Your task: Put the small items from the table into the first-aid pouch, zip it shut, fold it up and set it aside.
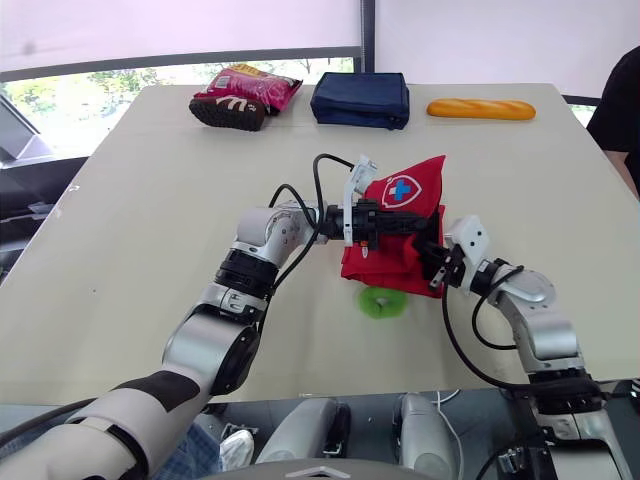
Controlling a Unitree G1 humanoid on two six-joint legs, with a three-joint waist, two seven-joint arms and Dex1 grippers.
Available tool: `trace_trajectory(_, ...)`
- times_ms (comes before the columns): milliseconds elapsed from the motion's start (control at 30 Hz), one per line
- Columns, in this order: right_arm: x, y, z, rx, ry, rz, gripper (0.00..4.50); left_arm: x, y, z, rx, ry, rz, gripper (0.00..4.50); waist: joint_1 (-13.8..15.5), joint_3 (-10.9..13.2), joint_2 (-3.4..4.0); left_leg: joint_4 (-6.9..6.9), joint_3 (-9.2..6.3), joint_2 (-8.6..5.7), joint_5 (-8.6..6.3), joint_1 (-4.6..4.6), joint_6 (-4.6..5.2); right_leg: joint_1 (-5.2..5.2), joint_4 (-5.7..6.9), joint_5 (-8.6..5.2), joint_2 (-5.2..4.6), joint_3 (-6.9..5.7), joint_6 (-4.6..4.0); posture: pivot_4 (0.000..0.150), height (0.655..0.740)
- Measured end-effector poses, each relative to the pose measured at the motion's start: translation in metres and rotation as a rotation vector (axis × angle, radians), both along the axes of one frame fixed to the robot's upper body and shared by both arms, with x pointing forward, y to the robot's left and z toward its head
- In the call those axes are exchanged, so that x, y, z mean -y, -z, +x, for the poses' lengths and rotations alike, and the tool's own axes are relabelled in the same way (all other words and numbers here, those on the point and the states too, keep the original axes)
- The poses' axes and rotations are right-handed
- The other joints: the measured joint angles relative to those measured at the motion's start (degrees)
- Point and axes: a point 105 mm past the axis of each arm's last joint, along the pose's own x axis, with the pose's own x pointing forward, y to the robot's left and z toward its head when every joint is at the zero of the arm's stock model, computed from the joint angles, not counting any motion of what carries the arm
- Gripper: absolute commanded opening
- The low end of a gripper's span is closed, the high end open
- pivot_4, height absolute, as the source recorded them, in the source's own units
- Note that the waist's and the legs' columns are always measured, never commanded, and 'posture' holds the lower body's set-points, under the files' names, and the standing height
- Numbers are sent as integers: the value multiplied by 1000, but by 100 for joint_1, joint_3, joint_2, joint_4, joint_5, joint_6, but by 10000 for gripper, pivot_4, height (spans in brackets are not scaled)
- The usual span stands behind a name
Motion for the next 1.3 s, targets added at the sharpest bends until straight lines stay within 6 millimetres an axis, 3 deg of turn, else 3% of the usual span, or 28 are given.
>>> trace_trajectory(300,51,-2,-37,-9,111,-126,348,4,7,1,-1,-7,28,0,19,0,3,0,1,1,-1,-4,2,2,-4,-1,-1,-1,2,1500,7395)
trace_trajectory(633,73,-29,-64,43,189,-169,348,20,41,4,12,-50,205,0,46,0,3,2,1,3,-1,-5,3,4,-6,-2,-1,-2,3,1500,7395)
trace_trajectory(667,73,-33,-67,56,194,-170,0,21,46,6,11,-64,222,5003,48,0,3,2,3,3,-1,-5,4,4,-7,-2,-2,-2,4,1500,7395)
trace_trajectory(800,71,-39,-70,62,197,-160,0,25,51,8,28,-71,237,14556,71,1,2,2,2,3,-1,-5,4,5,-8,-2,-2,-3,4,1500,7395)
trace_trajectory(1033,64,-52,-70,84,196,-125,0,36,45,1,52,-19,170,44395,97,1,2,3,3,3,-2,-6,5,6,-11,-2,-3,-4,4,1500,7395)
trace_trajectory(1300,41,-56,-54,95,139,-19,0,23,30,4,46,-23,-4,44841,87,1,2,4,3,5,-1,-8,4,4,-11,-2,-2,-6,2,1500,7395)
